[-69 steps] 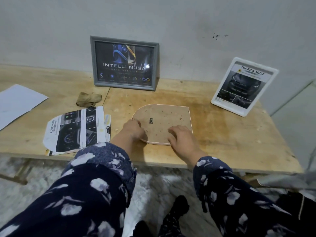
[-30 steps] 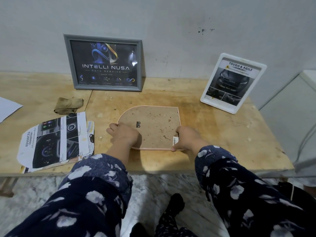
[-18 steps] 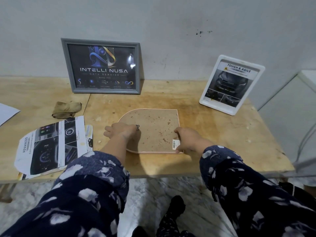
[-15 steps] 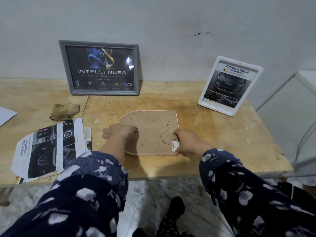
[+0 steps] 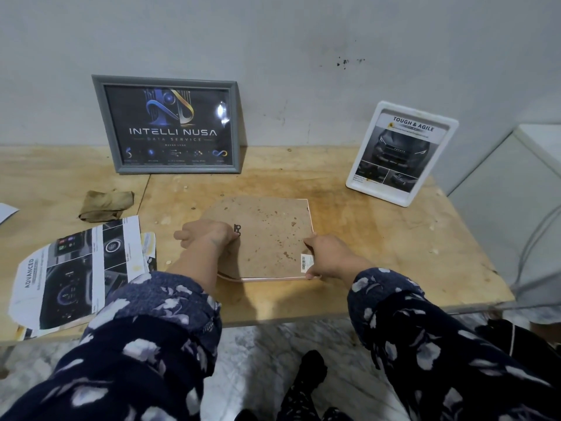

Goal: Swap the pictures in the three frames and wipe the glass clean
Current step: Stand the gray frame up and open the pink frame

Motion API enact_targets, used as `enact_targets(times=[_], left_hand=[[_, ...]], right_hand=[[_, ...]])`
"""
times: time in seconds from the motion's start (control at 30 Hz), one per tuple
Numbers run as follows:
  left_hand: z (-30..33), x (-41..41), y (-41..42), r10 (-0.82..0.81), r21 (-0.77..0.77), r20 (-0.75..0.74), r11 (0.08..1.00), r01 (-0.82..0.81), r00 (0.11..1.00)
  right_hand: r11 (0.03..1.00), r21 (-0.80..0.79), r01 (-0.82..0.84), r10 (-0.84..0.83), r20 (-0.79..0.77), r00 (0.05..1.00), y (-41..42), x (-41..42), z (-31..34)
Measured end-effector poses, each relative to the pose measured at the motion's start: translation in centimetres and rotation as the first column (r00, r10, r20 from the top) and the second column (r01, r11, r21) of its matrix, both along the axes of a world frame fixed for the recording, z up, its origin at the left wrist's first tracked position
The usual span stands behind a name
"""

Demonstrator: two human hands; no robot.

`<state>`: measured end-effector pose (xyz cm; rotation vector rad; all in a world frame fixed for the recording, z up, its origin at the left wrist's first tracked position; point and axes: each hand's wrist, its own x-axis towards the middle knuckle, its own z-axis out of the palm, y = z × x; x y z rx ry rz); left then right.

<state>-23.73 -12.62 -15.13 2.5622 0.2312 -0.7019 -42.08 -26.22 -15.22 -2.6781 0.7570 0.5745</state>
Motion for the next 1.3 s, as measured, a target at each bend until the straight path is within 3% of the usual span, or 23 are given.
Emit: enact_targets(times=[0.17,0.27,0.37,0.5,0.57,0.63,0.7,0.83,0.93,1.1,1.3], left_hand=[[-1.1,-0.3,0.9,0.054,-0.298,0.023,0.953,-0.044,0.998],[-0.4,-0.9,1.7,-0.010,-0.346,0.115,0.937,0.050,0.993],[1.7,-2.0,1.8,-0.107,-0.375,0.310,0.900,0.224,0.945],[3.8,-2.8,1.4,-0.234,-0.292,0.442,0.875,0.386,0.866],[4.6,-2.8,1.1,-0.219,-0.313,0.471,0.864,0.394,0.855],[5.5,-2.9,0.6,-0.172,-0.360,0.473,0.857,0.368,0.864],[5.9,-3.4,-0.3,-0.121,-0.419,0.446,0.847,0.327,0.887],[5.6,-6.1,-3.1,-0.072,-0.531,0.342,0.808,0.256,0.937],[4.1,-9.9,-5.9,-0.084,-0.549,0.267,0.805,0.224,0.960],[1.5,-16.7,-10.5,-0.316,-0.300,0.150,0.888,0.348,0.937],[-0.3,-21.2,-14.4,-0.546,-0.156,0.064,0.822,0.548,0.836]], right_hand=[[0.998,0.043,0.047,-0.048,0.031,0.998,-0.1,0.0,-0.3],[0.995,0.062,0.077,-0.079,0.040,0.996,-0.1,-0.1,-0.4],[0.995,0.069,0.070,-0.072,0.023,0.997,0.3,-0.5,-0.2],[0.977,0.147,0.153,-0.153,-0.012,0.988,0.2,-0.9,0.1],[0.922,0.304,0.240,-0.275,0.078,0.958,-0.2,-1.0,0.7],[0.779,0.546,0.309,-0.475,0.193,0.858,-1.0,-0.8,1.7],[0.653,0.681,0.332,-0.620,0.228,0.751,-2.0,-1.2,2.8],[0.639,0.658,0.398,-0.686,0.252,0.683,-5.2,-3.9,4.1],[0.687,0.575,0.445,-0.660,0.237,0.713,-8.1,-7.8,3.8],[0.732,0.457,0.505,-0.633,0.185,0.751,-12.7,-15.2,1.7],[0.691,0.376,0.617,-0.711,0.199,0.675,-16.1,-20.2,-1.1]])
